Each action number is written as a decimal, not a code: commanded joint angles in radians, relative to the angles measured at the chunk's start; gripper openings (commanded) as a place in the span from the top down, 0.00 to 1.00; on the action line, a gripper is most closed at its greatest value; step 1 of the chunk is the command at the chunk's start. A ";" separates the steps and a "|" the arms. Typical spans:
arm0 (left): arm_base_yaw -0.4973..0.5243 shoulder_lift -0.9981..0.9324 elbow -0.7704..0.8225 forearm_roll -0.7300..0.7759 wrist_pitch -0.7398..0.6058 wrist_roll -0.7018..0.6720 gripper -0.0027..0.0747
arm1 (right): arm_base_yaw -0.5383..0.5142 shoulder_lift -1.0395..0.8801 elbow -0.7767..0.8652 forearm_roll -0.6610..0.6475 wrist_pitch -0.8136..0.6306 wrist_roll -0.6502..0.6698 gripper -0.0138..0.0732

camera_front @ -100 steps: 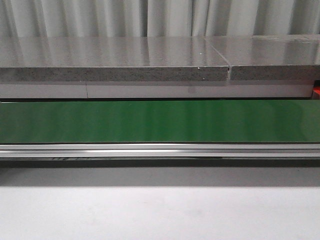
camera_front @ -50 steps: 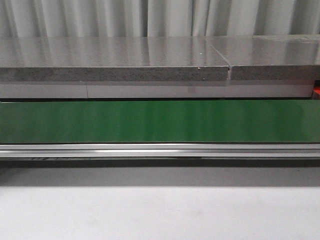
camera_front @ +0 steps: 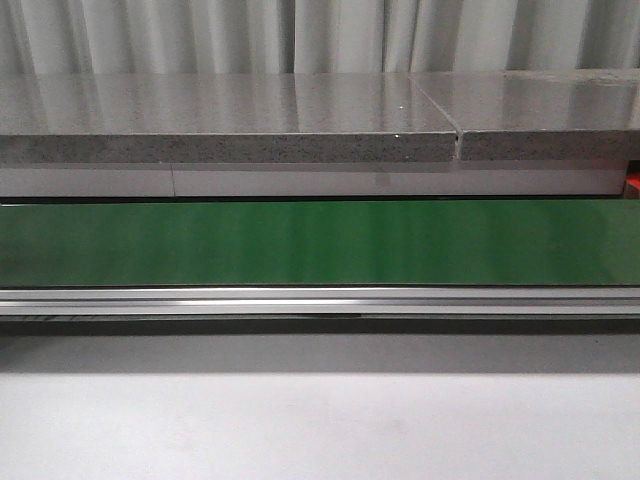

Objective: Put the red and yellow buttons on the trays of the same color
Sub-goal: 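Grasp the red push-button with the left gripper and lift it, then lower the red button onto the green belt and open the left gripper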

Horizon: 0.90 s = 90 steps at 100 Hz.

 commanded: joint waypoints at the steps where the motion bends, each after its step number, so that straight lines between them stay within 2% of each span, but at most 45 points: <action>1: -0.008 -0.008 -0.034 0.002 -0.034 0.004 0.91 | 0.002 -0.008 -0.025 0.013 -0.058 -0.007 0.92; 17: -0.008 0.007 -0.034 0.002 -0.025 0.005 0.89 | 0.002 -0.008 -0.025 0.013 -0.058 -0.007 0.92; 25: -0.008 0.007 -0.034 0.000 -0.022 0.006 0.83 | 0.002 -0.008 -0.025 0.013 -0.058 -0.007 0.92; 32: -0.008 0.007 -0.034 -0.009 -0.022 0.023 0.73 | 0.002 -0.008 -0.025 0.013 -0.058 -0.007 0.92; 49: -0.008 0.007 -0.034 -0.071 -0.026 0.114 0.31 | 0.002 -0.008 -0.025 0.013 -0.058 -0.007 0.92; 56: -0.008 0.007 -0.034 -0.093 -0.028 0.143 0.20 | 0.002 -0.008 -0.025 0.013 -0.058 -0.007 0.92; 90: -0.008 0.007 -0.145 -0.263 0.026 0.316 0.18 | 0.002 -0.008 -0.025 0.013 -0.058 -0.007 0.92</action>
